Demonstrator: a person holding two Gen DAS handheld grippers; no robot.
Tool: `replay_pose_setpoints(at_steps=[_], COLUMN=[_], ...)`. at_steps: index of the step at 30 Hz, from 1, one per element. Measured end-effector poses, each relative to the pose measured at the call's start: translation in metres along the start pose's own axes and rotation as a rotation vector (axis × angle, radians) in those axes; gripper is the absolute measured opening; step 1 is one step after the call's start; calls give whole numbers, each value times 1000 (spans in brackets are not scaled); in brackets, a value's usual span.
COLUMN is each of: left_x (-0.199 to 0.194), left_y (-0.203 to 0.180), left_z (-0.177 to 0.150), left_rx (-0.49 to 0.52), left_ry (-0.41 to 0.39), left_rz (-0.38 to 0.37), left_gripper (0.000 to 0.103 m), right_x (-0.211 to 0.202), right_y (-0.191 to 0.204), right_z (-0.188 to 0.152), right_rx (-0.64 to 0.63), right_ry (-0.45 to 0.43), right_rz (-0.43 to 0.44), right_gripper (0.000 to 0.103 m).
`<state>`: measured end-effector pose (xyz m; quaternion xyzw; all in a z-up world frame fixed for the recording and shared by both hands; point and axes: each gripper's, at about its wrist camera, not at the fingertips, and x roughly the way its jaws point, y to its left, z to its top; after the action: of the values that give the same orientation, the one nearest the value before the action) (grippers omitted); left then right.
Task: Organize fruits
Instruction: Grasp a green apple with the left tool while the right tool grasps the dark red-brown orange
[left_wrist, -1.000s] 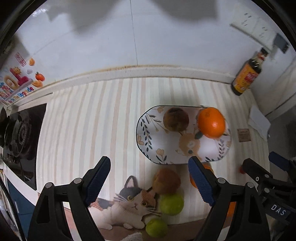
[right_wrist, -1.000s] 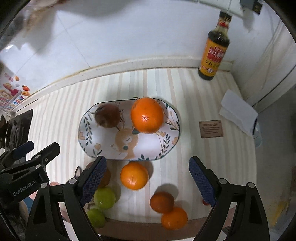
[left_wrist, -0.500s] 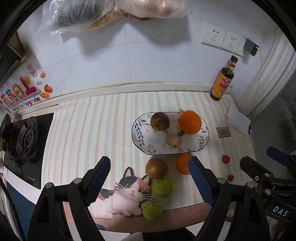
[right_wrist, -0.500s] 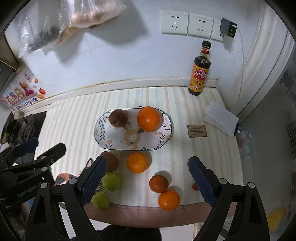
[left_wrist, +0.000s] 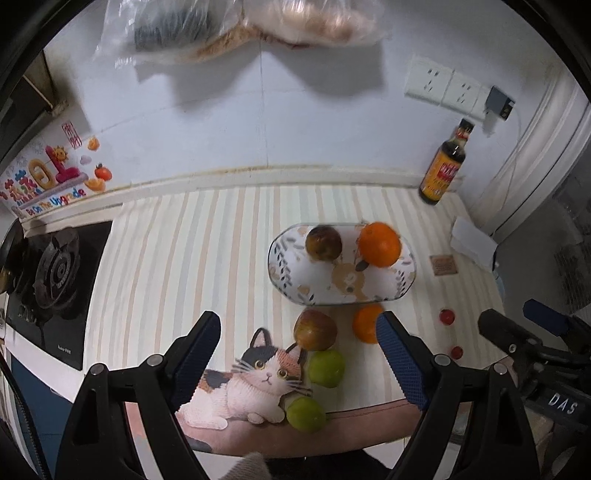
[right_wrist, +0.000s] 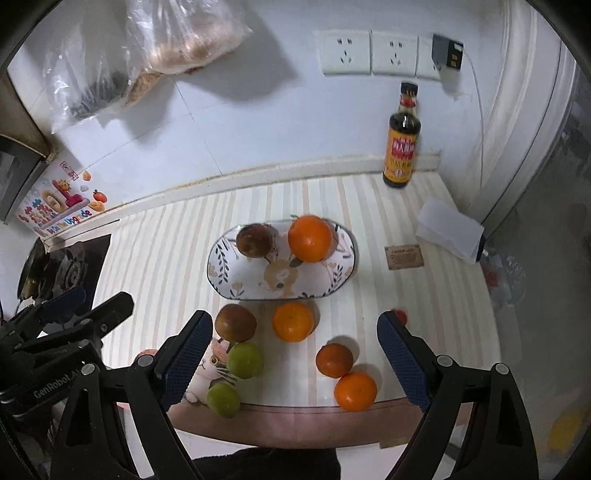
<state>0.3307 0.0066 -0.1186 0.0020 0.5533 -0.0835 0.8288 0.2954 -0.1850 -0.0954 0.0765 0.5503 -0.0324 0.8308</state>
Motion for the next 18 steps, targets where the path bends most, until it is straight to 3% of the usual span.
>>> replay_pose_setpoints(at_steps=[1, 5, 11, 18], left_x=[8, 46, 131, 195], left_y=[1, 1, -20, -64], left_z=[-2, -14, -43, -64], left_rx=[3, 19, 85, 311], left_ry=[18, 98, 310, 409], left_rz=[3, 36, 46, 92], left_gripper=[101, 101, 101, 101], right_x=[8, 44, 118, 185], right_y=[-4, -17, -47, -78], right_z=[-1, -8, -28, -52], right_rx=[15, 51, 108, 127], right_ry=[19, 96, 258, 397], right_rz=[5, 18, 22, 14], right_gripper=[93, 94, 93, 88])
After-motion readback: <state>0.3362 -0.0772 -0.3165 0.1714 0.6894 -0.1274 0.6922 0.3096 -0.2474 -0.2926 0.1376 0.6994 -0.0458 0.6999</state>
